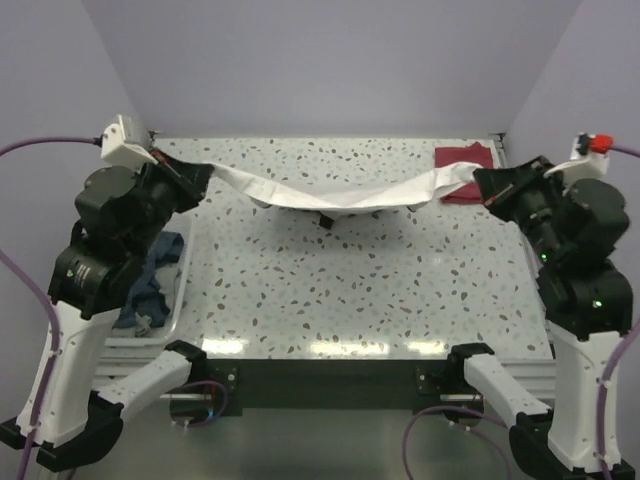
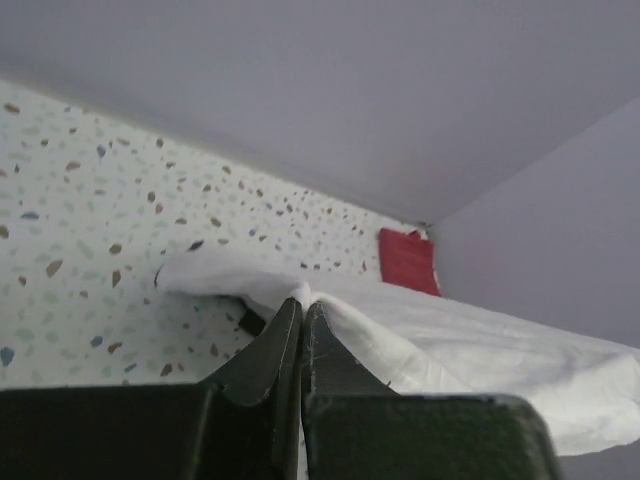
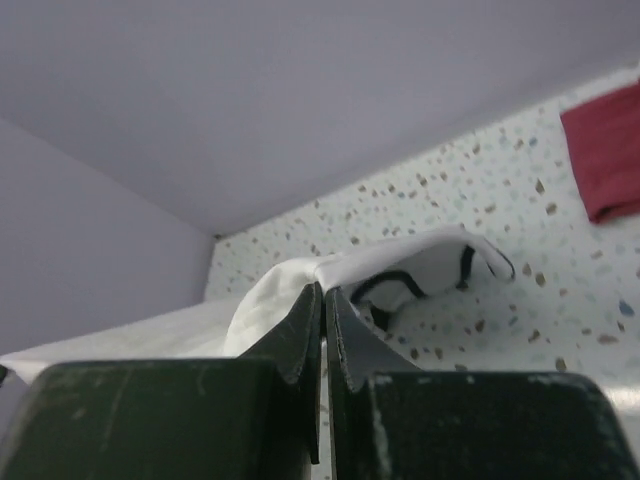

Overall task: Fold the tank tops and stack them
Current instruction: Flatten the tank top out

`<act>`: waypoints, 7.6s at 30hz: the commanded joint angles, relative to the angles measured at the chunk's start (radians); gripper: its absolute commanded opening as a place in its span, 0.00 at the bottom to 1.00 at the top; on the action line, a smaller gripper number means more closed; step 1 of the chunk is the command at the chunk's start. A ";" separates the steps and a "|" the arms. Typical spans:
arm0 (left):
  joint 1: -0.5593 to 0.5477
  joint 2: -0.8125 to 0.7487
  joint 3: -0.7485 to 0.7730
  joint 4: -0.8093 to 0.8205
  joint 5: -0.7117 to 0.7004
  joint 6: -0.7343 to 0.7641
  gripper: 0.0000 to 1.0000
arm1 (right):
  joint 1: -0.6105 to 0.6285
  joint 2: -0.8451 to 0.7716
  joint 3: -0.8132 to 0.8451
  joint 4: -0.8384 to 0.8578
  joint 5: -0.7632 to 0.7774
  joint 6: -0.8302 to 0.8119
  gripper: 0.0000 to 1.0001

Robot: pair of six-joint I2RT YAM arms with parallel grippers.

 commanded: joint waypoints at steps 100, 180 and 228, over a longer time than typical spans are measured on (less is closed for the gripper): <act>0.372 0.025 -0.913 0.064 0.450 0.089 0.07 | -0.045 -0.004 -0.927 -0.193 0.002 0.105 0.11; 0.445 0.796 0.118 0.273 0.389 0.184 0.58 | 1.227 1.281 0.165 0.237 0.299 0.076 0.00; 0.247 1.103 -0.122 0.610 0.262 0.063 0.03 | 1.227 0.903 -0.188 0.333 -0.002 0.083 0.00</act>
